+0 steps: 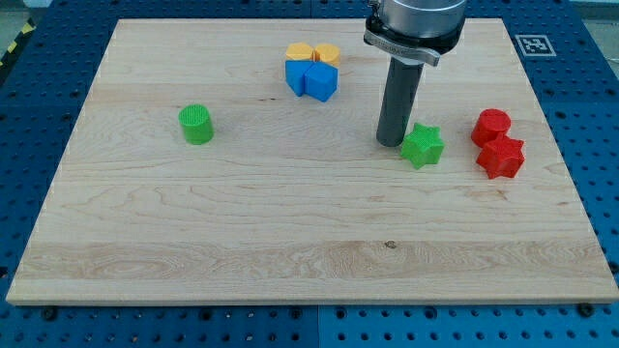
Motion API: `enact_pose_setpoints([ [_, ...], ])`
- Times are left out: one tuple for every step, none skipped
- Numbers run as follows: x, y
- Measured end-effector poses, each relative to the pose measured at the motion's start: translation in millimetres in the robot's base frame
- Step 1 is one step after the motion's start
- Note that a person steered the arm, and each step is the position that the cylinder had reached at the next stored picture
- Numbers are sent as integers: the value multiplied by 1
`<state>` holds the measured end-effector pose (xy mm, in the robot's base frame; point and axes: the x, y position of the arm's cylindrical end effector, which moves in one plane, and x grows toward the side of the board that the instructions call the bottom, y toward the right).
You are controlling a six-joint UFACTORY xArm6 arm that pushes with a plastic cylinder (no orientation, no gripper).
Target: Push the green star into red blocks
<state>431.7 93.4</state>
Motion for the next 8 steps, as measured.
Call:
enact_pose_setpoints([
  [1, -4],
  [7, 21],
  [8, 32],
  [9, 30],
  [18, 14],
  [18, 14],
  [25, 14],
  [26, 14],
])
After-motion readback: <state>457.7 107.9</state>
